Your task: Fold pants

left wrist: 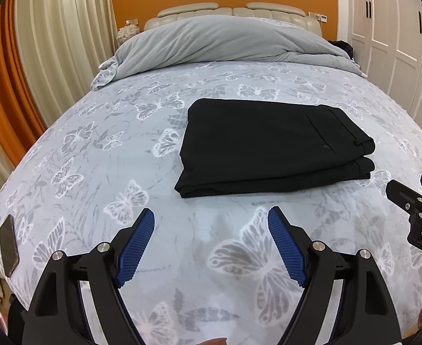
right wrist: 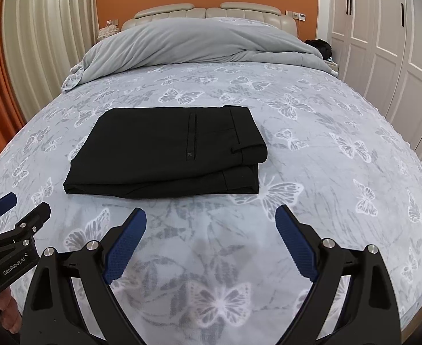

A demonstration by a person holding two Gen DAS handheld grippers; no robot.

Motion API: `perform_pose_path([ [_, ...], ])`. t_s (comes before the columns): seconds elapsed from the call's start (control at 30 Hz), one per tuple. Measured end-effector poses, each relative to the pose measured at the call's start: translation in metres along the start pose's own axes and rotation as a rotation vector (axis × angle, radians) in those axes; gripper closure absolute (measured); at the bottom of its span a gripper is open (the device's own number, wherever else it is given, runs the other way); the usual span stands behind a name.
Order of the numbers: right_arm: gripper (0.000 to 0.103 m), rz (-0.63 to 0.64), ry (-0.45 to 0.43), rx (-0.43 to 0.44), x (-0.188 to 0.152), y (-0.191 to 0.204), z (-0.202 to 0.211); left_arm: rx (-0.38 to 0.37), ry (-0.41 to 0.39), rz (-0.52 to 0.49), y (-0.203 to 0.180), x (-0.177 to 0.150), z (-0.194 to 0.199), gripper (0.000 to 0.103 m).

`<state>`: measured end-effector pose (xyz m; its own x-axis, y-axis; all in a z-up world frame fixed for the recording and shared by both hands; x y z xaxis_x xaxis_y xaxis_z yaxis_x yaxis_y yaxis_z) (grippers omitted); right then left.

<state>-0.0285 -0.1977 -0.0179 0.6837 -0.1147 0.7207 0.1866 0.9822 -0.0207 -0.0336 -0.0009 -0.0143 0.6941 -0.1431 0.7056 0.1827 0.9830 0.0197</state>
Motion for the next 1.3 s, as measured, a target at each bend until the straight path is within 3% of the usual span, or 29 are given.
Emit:
perform_pose_path([
  [1.3, 0.014, 0.003, 0.003, -0.004, -0.0021, 0.0007, 0.0007, 0.033, -0.017, -0.025, -0.0034, -0.0012, 0.0005, 0.031],
])
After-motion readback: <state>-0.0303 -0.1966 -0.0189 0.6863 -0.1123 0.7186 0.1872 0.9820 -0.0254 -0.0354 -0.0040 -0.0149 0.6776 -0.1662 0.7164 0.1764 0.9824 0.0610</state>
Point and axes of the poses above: each gripper's, at about its wrist camera, not at the fingertips, and z roughly against the way its jaws point, y to its left, x to its top, the point moved 5 cm from there along -z, roughly the way its jaws point, and after that the axes turned 5 degrees about -x, right-handed, at the moved point
